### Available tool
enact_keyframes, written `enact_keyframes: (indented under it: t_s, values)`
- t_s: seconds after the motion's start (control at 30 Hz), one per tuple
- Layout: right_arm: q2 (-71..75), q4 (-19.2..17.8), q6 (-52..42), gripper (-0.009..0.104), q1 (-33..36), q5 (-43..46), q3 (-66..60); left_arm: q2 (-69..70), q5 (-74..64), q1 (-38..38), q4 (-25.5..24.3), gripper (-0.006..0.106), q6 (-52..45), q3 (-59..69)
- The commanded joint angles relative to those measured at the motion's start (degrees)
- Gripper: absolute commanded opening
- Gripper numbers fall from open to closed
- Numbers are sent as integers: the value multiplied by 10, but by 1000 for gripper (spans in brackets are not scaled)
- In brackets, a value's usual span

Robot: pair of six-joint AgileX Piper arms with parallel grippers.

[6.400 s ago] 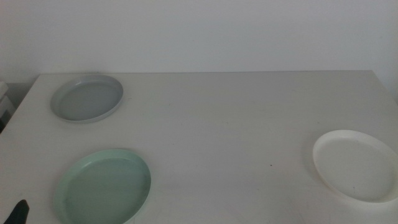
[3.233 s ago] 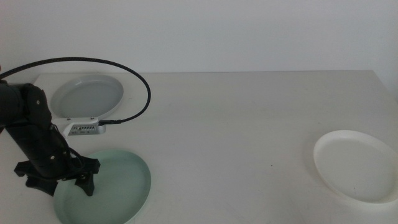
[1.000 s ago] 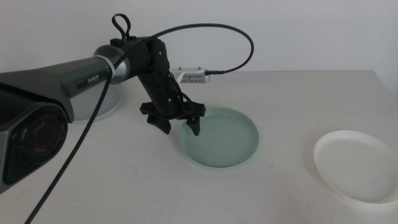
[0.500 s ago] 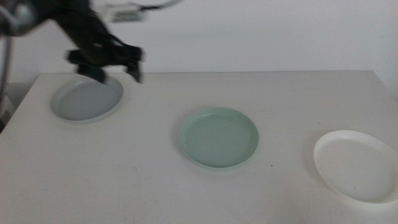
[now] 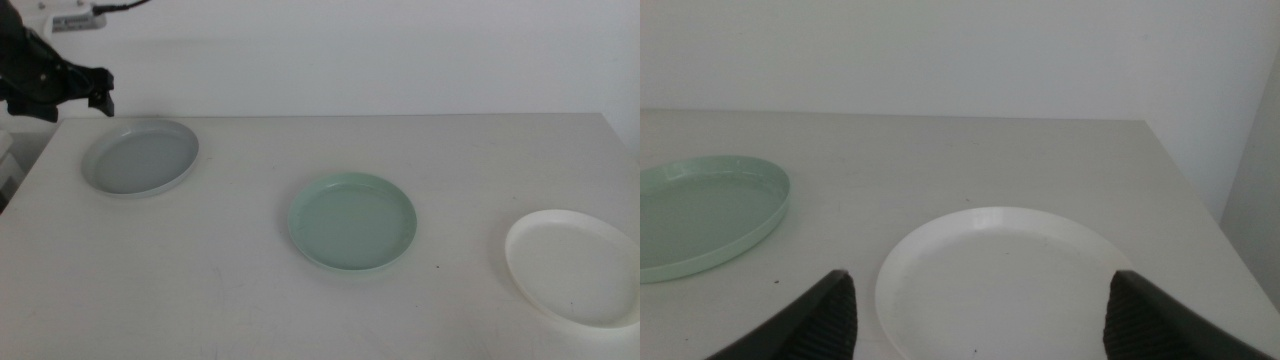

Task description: Stack the three bowls on top of each other.

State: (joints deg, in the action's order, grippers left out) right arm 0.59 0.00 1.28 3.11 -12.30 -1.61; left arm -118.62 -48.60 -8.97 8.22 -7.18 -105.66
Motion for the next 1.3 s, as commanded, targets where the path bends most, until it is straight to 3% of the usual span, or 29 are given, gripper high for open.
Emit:
enact_keyframes:
  t_s: [0.0,0.27,0.57,0.7,0.77,0.97,1.27]
  values:
    - [15,-5,-4,63,-1,46,3,15,60,-9,11,105,-17,-18]
    - [15,-5,-4,63,-1,46,3,-60,132,-30,55,105,-38,-18]
    - [15,-5,-4,63,-1,46,3,-115,163,-30,65,101,-48,-18]
    - [15,-5,-4,63,-1,46,3,-121,160,-30,65,74,-48,-18]
    - [15,-5,-4,63,-1,46,3,-122,160,-30,65,50,-48,-18]
    - [15,-5,-4,63,-1,46,3,-118,157,-30,71,2,-47,-18]
    - [15,-5,-4,63,-1,46,3,-19,94,-30,86,0,-43,16]
